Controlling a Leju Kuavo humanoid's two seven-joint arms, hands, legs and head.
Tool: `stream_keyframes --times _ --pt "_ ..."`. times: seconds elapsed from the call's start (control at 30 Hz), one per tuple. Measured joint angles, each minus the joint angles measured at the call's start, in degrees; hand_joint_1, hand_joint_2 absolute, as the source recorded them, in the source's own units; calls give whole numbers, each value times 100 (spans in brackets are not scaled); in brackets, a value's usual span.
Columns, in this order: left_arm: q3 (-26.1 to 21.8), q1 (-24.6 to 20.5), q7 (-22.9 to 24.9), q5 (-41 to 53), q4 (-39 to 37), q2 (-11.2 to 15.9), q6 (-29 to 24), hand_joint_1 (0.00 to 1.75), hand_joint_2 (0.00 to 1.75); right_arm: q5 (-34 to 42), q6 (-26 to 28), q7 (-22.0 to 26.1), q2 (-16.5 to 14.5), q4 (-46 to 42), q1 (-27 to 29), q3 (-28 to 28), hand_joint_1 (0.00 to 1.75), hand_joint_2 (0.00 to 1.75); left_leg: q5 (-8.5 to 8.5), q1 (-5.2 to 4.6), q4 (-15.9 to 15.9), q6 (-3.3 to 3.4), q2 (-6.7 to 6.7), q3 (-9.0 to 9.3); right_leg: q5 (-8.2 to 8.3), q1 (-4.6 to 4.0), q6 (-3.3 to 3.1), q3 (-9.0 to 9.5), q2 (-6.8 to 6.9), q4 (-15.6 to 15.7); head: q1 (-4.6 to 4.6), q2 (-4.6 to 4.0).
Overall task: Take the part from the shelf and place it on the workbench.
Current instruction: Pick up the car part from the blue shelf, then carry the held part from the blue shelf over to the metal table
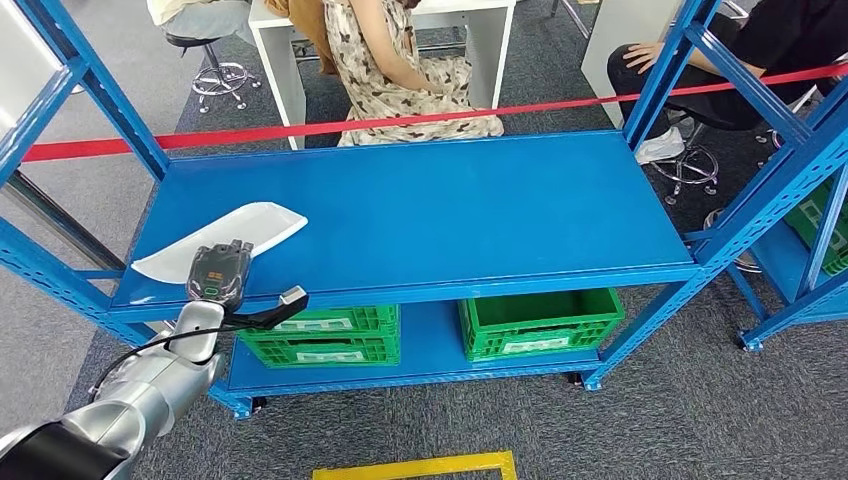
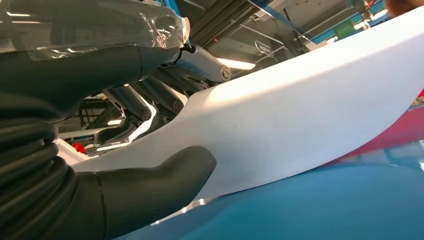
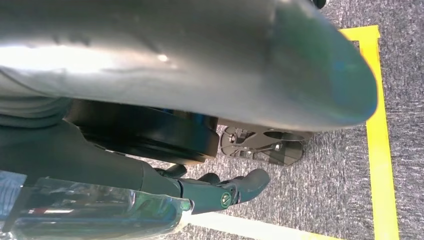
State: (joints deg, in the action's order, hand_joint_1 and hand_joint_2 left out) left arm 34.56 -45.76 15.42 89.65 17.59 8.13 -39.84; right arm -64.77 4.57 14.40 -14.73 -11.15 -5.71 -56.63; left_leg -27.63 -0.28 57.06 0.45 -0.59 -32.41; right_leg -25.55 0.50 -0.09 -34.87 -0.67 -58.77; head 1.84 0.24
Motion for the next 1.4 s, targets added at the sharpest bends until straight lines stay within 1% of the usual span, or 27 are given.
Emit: stream_keyframes --times 0.17,0.27,0.33,0.43,0.53,0.63,0.73,0.8,0.83,0.87,0.93,1.0,1.07,1.2,1.3,1.4 --pt "154 -20 165 9 59 -73 -14 175 175 -3 -32 -94 1 -2 -3 -1 0 0 0 0 0 0 2 0 0 0 0 -3 -1 0 0 0" --pt "392 -50 414 19 284 -134 -25 175 175 -35 -39 -183 4 -2 -3 -1 0 0 0 0 3 0 2 -1 0 0 0 -8 -2 1 1 0" --pt "666 -143 605 19 626 -206 -26 175 175 -51 -45 -268 11 -2 -3 -1 0 0 1 0 5 1 -9 -7 0 0 1 -9 9 2 1 0" --pt "1108 -431 742 31 1073 -409 -6 175 175 -51 -52 -342 19 -2 -7 -1 0 0 2 0 5 3 -29 -17 0 0 2 -1 33 4 -2 0" --pt "1389 -614 793 34 1342 -566 10 175 175 -51 -56 -356 20 -2 -5 -1 0 0 -7 -2 5 2 7 -7 2 2 4 1 -2 5 0 0" --pt "1675 -702 1012 26 1674 -607 -7 175 175 -33 -67 -373 20 -2 2 -2 0 0 -13 -1 7 3 24 0 2 1 5 -6 -20 7 2 0" --pt "2200 -903 1391 26 2147 -654 4 175 175 17 -83 -389 22 -2 1 -17 0 0 -11 2 7 3 -1 -8 -3 -1 8 -7 -1 7 1 0" --pt "2530 -1027 1459 30 2557 -712 40 175 175 49 -97 -397 24 -2 0 -40 0 0 -13 2 6 3 -3 -11 -4 -1 9 -5 1 7 0 0" --pt "2646 -1055 1350 32 2808 -746 70 175 175 60 -103 -401 24 -2 0 -55 0 0 -14 1 6 4 2 -11 -4 0 9 -4 -3 6 1 0" --pt "2710 -1058 1142 34 3060 -786 104 175 175 64 -109 -406 24 -2 0 -69 0 0 -17 0 6 6 6 -10 -4 0 9 -5 -6 7 1 0" --pt "2714 -1008 478 36 3524 -882 159 175 175 63 -118 -422 25 -2 0 -102 0 0 -20 -1 6 10 9 -10 -5 1 11 -5 -9 10 0 0" --pt "2653 -937 -71 32 3897 -974 122 175 175 55 -121 -443 26 -2 1 -131 0 0 -22 -1 6 13 8 -11 -6 1 12 -6 -9 12 0 0" --pt "2592 -870 -474 14 4226 -1063 47 175 175 50 -122 -453 26 -2 5 -143 0 0 -25 -1 6 15 9 -10 -7 2 13 -5 -9 13 1 0" --pt "2255 -444 -1469 -9 4778 -1348 21 175 175 49 -123 -458 26 -2 5 -149 0 0 -29 -1 6 19 10 -7 -12 2 19 -1 -10 14 1 0" --pt "2021 -206 -1927 -24 5057 -1497 18 175 175 45 -130 -462 28 -2 7 -156 0 0 -30 -1 6 20 14 -6 -12 2 19 -1 -12 14 1 0" --pt "1901 14 -2300 -189 5314 -1639 21 175 175 43 -138 -485 33 -2 5 -167 0 0 -30 -1 5 20 11 -6 -12 2 20 0 -10 14 1 0"
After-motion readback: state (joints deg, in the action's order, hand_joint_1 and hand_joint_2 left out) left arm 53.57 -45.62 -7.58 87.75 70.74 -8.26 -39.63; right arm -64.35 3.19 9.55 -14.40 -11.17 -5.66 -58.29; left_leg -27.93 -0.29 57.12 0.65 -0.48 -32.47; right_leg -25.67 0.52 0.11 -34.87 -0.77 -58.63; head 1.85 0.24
